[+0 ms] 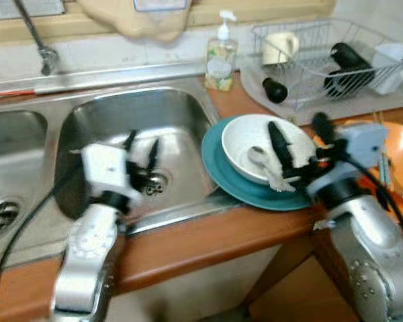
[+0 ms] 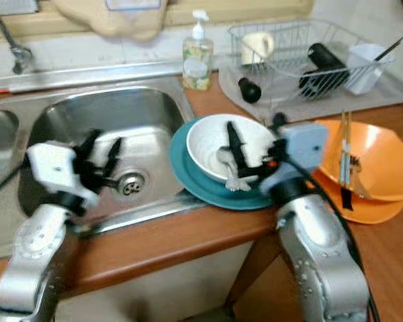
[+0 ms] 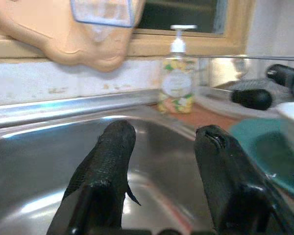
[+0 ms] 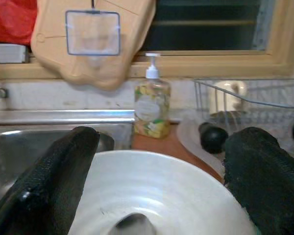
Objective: Kitchen organization
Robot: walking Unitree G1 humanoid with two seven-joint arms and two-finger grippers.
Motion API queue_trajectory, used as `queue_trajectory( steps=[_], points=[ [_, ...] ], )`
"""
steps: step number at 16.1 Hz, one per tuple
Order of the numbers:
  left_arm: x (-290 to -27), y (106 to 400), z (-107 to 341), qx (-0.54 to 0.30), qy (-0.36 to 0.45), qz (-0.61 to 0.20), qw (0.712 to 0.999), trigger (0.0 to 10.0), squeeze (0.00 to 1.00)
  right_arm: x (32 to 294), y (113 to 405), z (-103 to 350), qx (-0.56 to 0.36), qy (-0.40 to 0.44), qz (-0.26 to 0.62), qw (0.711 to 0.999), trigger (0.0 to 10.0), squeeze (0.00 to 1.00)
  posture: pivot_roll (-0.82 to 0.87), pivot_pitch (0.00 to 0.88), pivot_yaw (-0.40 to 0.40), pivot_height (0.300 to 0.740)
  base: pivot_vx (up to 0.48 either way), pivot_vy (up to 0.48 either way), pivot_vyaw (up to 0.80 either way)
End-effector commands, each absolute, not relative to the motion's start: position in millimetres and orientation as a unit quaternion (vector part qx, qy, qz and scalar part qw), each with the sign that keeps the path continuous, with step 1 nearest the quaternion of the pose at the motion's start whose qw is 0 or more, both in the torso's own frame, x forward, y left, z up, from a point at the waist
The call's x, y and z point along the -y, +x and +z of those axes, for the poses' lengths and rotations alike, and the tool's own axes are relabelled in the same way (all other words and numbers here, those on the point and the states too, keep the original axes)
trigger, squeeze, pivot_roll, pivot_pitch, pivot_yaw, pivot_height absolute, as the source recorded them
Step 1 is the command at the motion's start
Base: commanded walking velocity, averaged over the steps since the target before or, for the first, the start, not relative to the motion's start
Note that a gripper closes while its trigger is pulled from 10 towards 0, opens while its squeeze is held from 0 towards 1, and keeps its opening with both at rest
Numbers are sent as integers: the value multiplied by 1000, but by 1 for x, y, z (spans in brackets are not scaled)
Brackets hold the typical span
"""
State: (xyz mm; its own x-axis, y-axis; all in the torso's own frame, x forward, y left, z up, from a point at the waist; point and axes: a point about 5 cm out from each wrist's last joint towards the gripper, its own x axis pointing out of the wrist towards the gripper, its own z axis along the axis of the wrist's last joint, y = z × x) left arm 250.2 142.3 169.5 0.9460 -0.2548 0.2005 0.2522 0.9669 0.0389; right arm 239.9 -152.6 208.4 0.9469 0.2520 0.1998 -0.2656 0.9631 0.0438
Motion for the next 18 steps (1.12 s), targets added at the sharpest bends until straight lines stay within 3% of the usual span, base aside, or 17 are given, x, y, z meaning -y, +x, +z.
queue_trajectory(
  steps=[1, 5, 9, 13, 18],
  points=[
    [-145, 249, 173, 109, 10, -127, 986, 10000, 0, 151, 238, 212, 104, 35, 135, 985, 10000, 0, -28, 0, 8, 740, 0, 0, 0],
    [-145, 249, 173, 107, 10, -133, 985, 10000, 0, 153, 237, 214, 109, 37, 129, 985, 10000, 0, -36, 0, 14, 740, 0, 0, 0],
    [-140, 250, 169, 88, 1, -192, 978, 10000, 0, 170, 236, 221, 111, 56, 138, 983, 10000, 0, -49, 0, 21, 740, 0, 0, 0],
    [-134, 250, 173, 84, 1, -272, 959, 10000, 0, 182, 220, 210, 56, 46, 235, 969, 10000, 0, -61, 0, 28, 740, 0, 0, 0],
    [-129, 238, 173, 63, -5, -344, 937, 10000, 0, 187, 208, 203, 33, 54, 252, 966, 10000, 0, -69, 0, 34, 740, 0, 0, 0]
  ],
)
